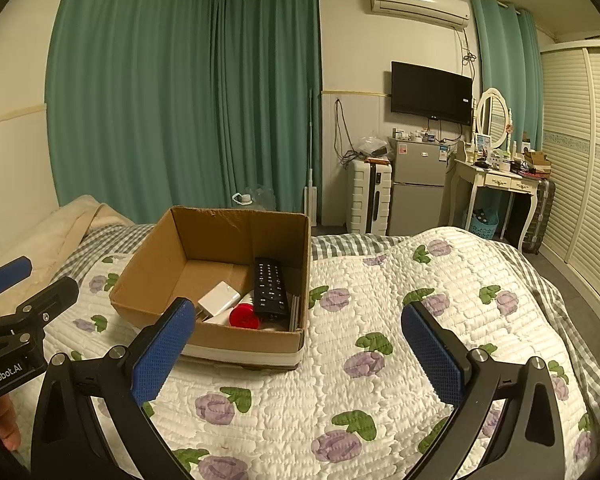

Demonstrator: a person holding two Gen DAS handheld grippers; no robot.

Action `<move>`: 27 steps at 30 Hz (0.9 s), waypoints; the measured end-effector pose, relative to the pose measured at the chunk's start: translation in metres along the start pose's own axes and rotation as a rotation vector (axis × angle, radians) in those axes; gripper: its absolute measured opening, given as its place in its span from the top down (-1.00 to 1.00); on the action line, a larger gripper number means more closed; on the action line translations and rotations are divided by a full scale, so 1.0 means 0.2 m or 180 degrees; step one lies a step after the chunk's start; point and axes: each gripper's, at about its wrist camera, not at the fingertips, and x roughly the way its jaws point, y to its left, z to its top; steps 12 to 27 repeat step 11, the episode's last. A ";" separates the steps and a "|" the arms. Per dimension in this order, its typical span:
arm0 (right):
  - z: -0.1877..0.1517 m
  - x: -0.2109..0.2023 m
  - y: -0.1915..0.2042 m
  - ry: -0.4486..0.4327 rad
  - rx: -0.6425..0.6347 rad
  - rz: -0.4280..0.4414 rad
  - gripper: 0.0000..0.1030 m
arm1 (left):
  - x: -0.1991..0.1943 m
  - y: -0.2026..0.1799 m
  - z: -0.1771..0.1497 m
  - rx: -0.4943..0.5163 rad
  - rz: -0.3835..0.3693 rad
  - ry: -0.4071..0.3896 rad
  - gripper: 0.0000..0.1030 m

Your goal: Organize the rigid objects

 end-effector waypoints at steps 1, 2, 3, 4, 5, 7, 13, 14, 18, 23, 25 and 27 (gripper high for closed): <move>0.00 0.00 0.00 0.0001 0.0001 0.0002 -1.00 | 0.00 0.00 0.00 -0.0001 -0.0001 -0.0001 -0.68; 0.00 0.00 0.00 0.0001 0.0000 0.0003 -1.00 | 0.00 0.00 0.00 -0.0001 0.0001 0.0001 -0.68; 0.00 0.00 0.00 -0.0001 -0.0003 0.0000 -1.00 | 0.00 0.00 0.00 -0.0001 0.0002 0.0000 -0.68; 0.00 0.00 0.00 -0.0001 -0.0004 0.0000 -1.00 | 0.00 0.00 0.00 -0.0003 0.0004 0.0000 -0.68; 0.00 0.00 0.00 0.0002 -0.0003 0.0001 -1.00 | 0.00 0.00 0.00 -0.0004 0.0006 0.0003 -0.68; 0.00 0.00 0.00 0.0008 -0.0003 0.0001 -0.99 | 0.00 0.00 0.00 -0.0006 0.0010 0.0007 -0.68; -0.01 0.00 -0.01 0.0020 -0.0008 -0.0002 -1.00 | 0.00 -0.01 -0.01 0.0004 0.0034 0.0002 -0.68; -0.01 0.00 -0.01 0.0020 -0.0008 -0.0002 -1.00 | 0.00 -0.01 -0.01 0.0004 0.0034 0.0002 -0.68; -0.01 0.00 -0.01 0.0020 -0.0008 -0.0002 -1.00 | 0.00 -0.01 -0.01 0.0004 0.0034 0.0002 -0.68; -0.01 0.00 -0.01 0.0020 -0.0008 -0.0002 -1.00 | 0.00 -0.01 -0.01 0.0004 0.0034 0.0002 -0.68; -0.01 0.00 -0.01 0.0020 -0.0008 -0.0002 -1.00 | 0.00 -0.01 -0.01 0.0004 0.0034 0.0002 -0.68; -0.01 0.00 -0.01 0.0020 -0.0008 -0.0002 -1.00 | 0.00 -0.01 -0.01 0.0004 0.0034 0.0002 -0.68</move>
